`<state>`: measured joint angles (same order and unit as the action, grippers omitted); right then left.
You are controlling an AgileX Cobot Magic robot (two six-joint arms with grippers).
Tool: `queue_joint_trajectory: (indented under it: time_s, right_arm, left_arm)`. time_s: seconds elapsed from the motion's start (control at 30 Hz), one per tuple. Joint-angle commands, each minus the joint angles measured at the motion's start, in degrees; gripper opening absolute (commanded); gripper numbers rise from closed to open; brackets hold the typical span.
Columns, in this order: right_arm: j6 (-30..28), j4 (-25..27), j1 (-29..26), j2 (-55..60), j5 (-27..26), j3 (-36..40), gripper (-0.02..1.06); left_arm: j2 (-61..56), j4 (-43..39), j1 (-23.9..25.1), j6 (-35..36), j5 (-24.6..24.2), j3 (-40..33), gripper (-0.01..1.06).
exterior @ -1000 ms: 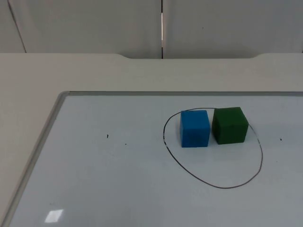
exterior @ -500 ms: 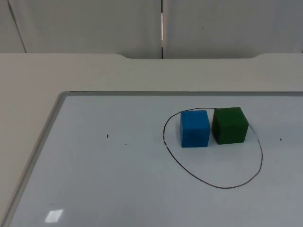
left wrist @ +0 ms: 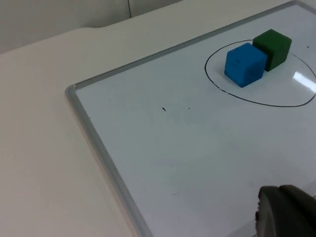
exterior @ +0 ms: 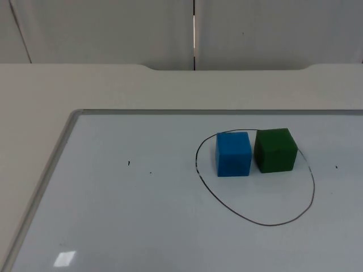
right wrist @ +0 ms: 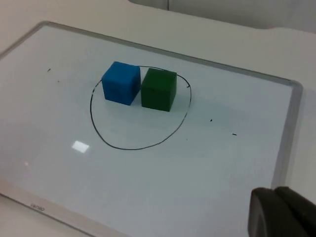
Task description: Push the two cubes into the marked area.
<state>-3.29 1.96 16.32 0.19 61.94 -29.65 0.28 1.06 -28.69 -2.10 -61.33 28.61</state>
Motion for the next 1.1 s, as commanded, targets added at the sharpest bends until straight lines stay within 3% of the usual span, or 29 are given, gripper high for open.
queue_joint_trajectory:
  time_s: [0.0, 1.07]
  right_arm:
    - [0.8, -0.6, 0.2, -0.2, -0.1, 0.0, 0.0]
    - [0.8, -0.6, 0.2, -0.2, -0.1, 0.1, 0.0]
  left_arm:
    - [-0.3, -0.6, 0.1, -0.2, -0.3, -0.2, 0.0]
    - [-0.3, -2.1, 0.1, 1.5, -0.3, -0.2, 0.0]
